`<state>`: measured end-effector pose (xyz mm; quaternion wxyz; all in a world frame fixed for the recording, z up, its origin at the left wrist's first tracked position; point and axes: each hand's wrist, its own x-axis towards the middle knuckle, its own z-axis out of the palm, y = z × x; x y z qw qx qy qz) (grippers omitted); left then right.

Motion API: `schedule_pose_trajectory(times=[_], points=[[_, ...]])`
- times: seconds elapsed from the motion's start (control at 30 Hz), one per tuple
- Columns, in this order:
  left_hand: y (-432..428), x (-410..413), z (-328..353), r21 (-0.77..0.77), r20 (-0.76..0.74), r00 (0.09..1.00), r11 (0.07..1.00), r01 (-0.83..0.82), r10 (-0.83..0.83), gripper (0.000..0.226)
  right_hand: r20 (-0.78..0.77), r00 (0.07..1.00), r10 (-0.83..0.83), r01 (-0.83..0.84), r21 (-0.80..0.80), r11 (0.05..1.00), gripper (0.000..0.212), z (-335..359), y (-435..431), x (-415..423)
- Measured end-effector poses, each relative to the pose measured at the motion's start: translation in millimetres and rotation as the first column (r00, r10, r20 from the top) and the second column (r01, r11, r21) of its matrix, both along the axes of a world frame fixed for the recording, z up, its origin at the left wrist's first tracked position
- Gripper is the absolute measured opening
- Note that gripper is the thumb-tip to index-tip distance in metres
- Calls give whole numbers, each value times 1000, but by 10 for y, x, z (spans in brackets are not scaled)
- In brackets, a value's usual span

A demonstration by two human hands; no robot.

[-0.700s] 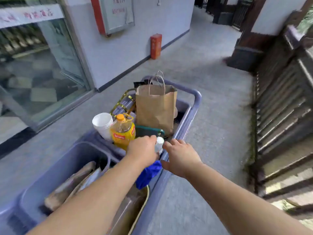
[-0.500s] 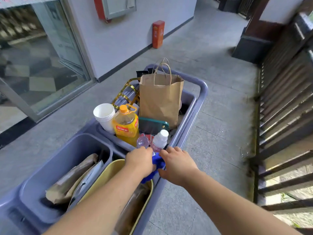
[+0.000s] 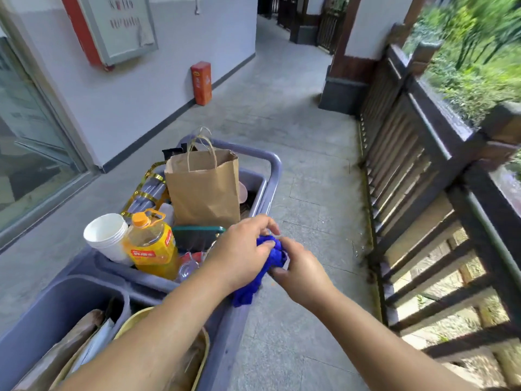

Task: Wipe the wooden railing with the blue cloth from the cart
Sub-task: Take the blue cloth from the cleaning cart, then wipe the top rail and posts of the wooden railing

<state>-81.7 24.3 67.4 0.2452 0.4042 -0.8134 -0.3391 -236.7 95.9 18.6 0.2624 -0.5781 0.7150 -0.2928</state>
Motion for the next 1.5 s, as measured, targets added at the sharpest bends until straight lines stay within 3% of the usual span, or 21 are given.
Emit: schedule_pose_trajectory(times=[0.07, 0.2, 0.37, 0.5, 0.57, 0.63, 0.83, 0.97, 1.13, 1.2, 1.37, 1.5], points=[[40, -317, 214, 7, -50, 997, 998, 65, -65, 25, 59, 990, -130, 132, -39, 990, 16, 189, 152, -320], [212, -1100, 529, -10, -32, 973, 973, 229, -229, 24, 169, 921, -351, 375, -137, 917, 16, 626, 675, -1084], [721, -2195, 745, -9, 64, 881, 883, 470, -469, 26, 321, 837, -444, 526, -243, 815, 20, 1016, 1463, -1889], [1241, -3031, 786, 125, 90, 768, 772, 623, -634, 63, 410, 744, -527, 654, -283, 702, 21, 1189, 2104, -2493], [1528, -3408, 773, 170, 87, 679, 682, 711, -729, 69, 450, 689, -568, 715, -294, 634, 20, 1243, 2400, -2770], [1837, -3844, 714, 193, 16, 630, 621, 760, -776, 54, 473, 637, -609, 766, -299, 570, 19, 1246, 2731, -3067], [2491, -4850, 527, 164, -119, 679, 660, 733, -725, 20, 462, 473, -750, 879, -299, 370, 26, 1092, 3692, -3753], [2742, -5345, 509, 187, -173, 636, 609, 771, -752, 25, 401, 349, -847, 927, -283, 248, 37, 1018, 4223, -4054], [3033, -5827, 581, 177, -181, 464, 435, 883, -867, 23, 340, 160, -927, 965, -253, 74, 21, 941, 4585, -4099], [3164, -5946, 559, 158, -153, 358, 335, 929, -921, 18, 323, 49, -945, 975, -219, -24, 15, 913, 4701, -3982], [3513, -5993, 345, 76, 25, 80, 82, 994, -996, 32, 303, -220, -927, 954, -131, -270, 7, 787, 4876, -3429], [3890, -5855, 172, 97, 87, -124, -115, 989, -988, 28, 304, -453, -838, 878, -9, -478, 13, 607, 4993, -2889]])
